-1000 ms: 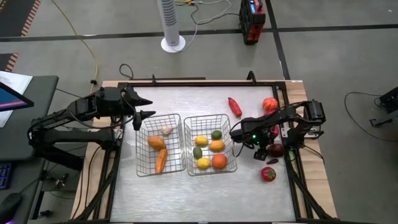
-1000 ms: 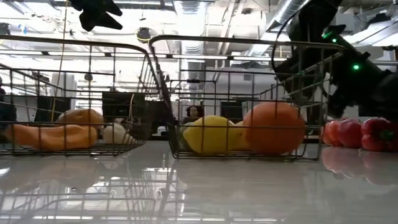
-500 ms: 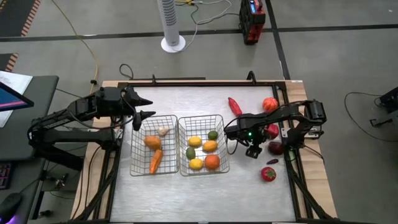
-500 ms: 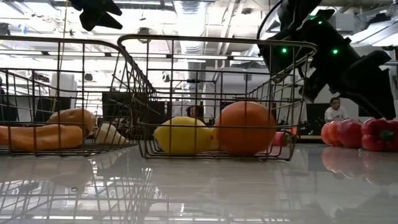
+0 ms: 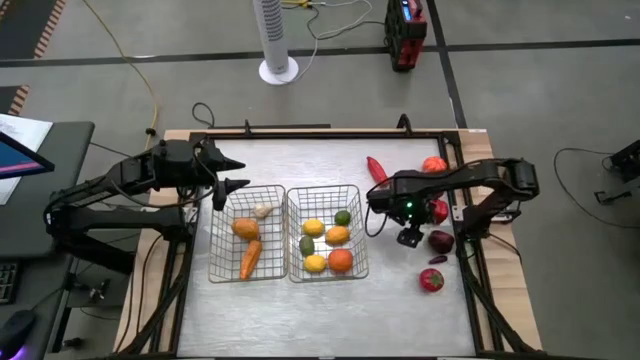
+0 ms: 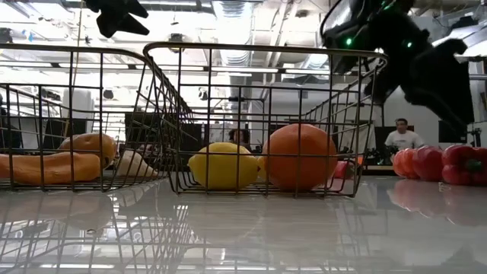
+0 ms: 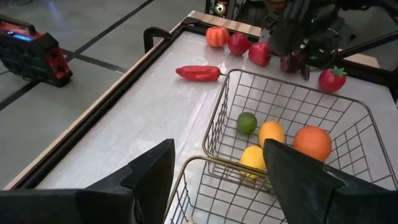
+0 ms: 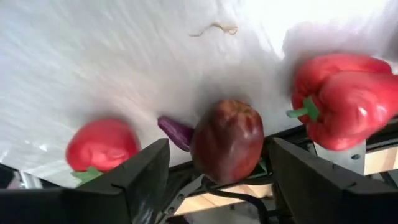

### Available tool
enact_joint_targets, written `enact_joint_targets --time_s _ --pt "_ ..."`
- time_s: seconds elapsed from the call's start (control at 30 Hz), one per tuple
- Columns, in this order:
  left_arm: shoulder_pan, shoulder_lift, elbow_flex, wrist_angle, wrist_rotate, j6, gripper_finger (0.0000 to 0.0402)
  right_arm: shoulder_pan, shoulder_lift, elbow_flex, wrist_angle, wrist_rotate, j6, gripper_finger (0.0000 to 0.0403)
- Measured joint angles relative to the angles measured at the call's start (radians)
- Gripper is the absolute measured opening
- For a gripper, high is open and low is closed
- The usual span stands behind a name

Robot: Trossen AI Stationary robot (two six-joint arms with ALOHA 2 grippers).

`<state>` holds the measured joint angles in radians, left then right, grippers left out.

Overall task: Sort produce into baskets
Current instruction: Put the red apple into the right basket

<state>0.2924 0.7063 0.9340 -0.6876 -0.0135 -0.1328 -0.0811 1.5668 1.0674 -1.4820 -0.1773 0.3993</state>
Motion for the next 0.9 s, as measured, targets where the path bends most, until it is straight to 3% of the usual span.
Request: enact_joint_targets --time_s 0.2,0.33,0.63,0.9 --pt "0.000 0.000 0.000 0.001 -0.001 0.016 0.0234 0.000 -0.072 -0.056 -0.064 -0.006 0.014 0.0307" --pt "0.000 0.000 0.000 0.001 -0.019 0.023 0.0234 0.002 -0.074 -0.120 -0.072 -0.069 -0.004 0.0319" --pt "0.000 -0.001 0.000 -0.004 -0.019 0.016 0.0234 0.050 -0.015 -0.211 -0.056 -0.109 -0.012 0.0395" --pt "0.000 -0.001 0.000 -0.004 -0.019 0.015 0.0234 0.068 0.078 -0.239 0.030 -0.111 -0.002 0.0383"
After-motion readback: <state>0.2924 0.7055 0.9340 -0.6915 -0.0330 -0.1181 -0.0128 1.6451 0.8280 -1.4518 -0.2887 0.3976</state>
